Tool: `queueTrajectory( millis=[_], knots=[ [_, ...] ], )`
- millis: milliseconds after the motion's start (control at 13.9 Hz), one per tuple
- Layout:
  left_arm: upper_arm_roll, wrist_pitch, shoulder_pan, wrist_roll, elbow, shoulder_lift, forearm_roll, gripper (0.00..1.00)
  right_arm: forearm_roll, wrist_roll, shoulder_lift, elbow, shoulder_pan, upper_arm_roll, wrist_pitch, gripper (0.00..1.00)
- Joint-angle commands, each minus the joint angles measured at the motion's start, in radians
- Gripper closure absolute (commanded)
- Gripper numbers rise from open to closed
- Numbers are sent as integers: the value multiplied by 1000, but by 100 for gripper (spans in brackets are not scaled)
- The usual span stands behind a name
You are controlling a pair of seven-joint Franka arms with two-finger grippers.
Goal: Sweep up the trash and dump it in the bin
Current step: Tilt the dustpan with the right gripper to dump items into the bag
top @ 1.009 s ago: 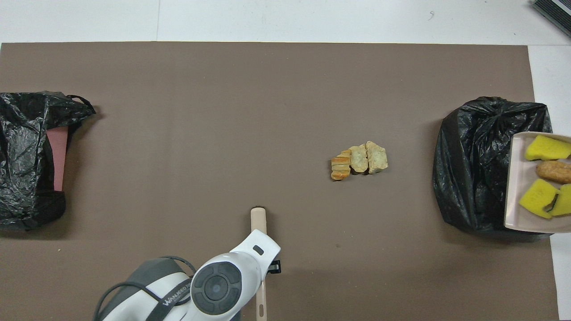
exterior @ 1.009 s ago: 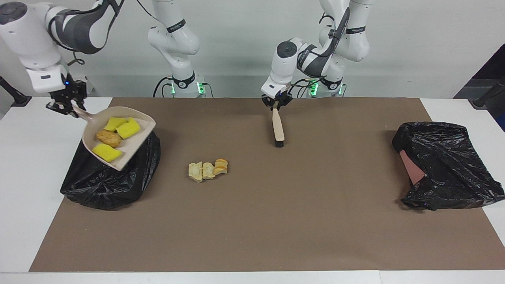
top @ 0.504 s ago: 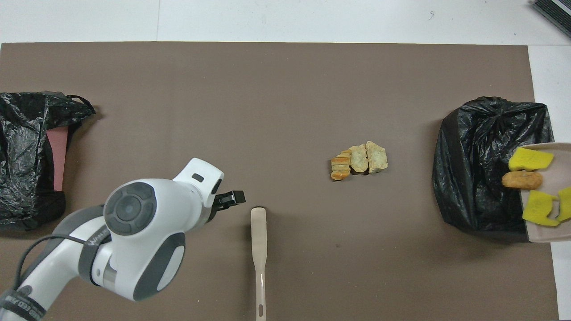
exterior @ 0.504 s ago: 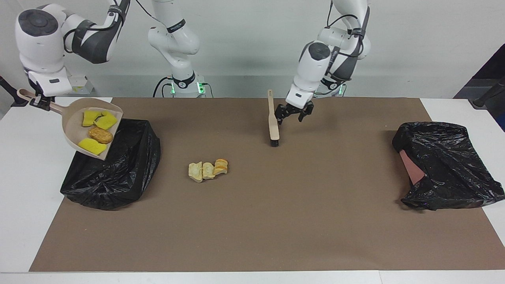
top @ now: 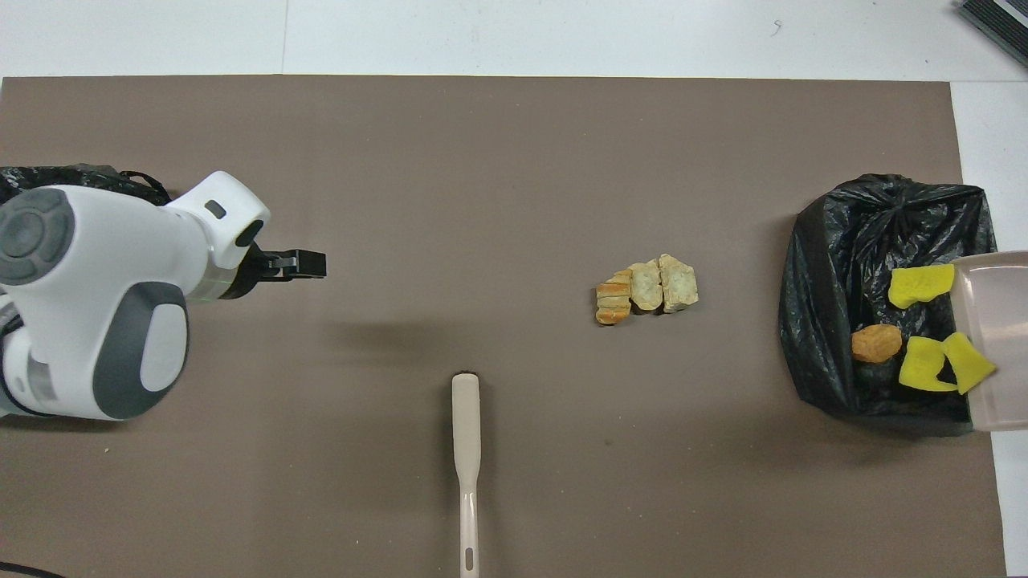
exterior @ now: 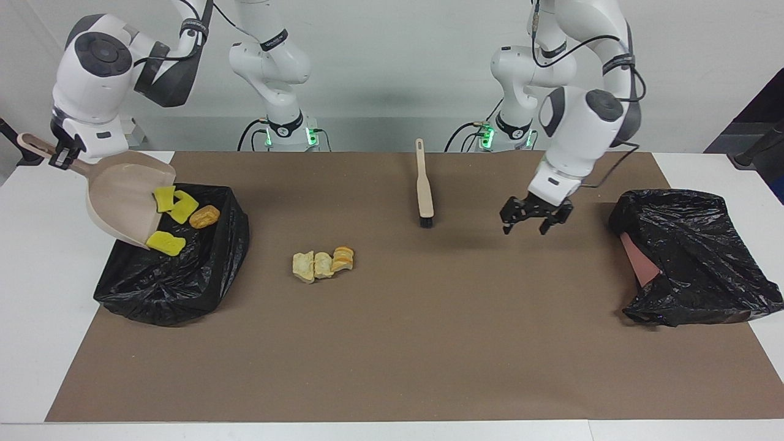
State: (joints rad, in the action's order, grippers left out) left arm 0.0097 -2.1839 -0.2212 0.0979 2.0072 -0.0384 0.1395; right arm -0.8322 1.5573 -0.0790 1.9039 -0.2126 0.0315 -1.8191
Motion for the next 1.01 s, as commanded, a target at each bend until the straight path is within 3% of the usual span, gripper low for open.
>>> queueTrajectory(
  millis=[0,144,360,504,648,937],
  knots=[
    [-11,64,78,-145,-83,-26,-38,0,-60,-77,-16,-2,31,-11,79,100],
    [-11,97,121,-228,-131,-24,-73,0,-113,-127,-22,-32,97,-12,199,100],
    [-8,249,149,-247,-229,-21,-92,0,-99,-189,-38,-31,130,-21,291,100],
    [-1,350,177,-236,-301,-21,-92,0,-93,-252,-41,-43,130,-79,378,100],
    [1,427,204,-227,-353,-21,-92,0,-17,-349,-38,-100,130,-107,427,100],
    [4,590,220,-143,-435,-8,-92,0,238,-688,-38,-108,130,-171,448,100]
  ],
)
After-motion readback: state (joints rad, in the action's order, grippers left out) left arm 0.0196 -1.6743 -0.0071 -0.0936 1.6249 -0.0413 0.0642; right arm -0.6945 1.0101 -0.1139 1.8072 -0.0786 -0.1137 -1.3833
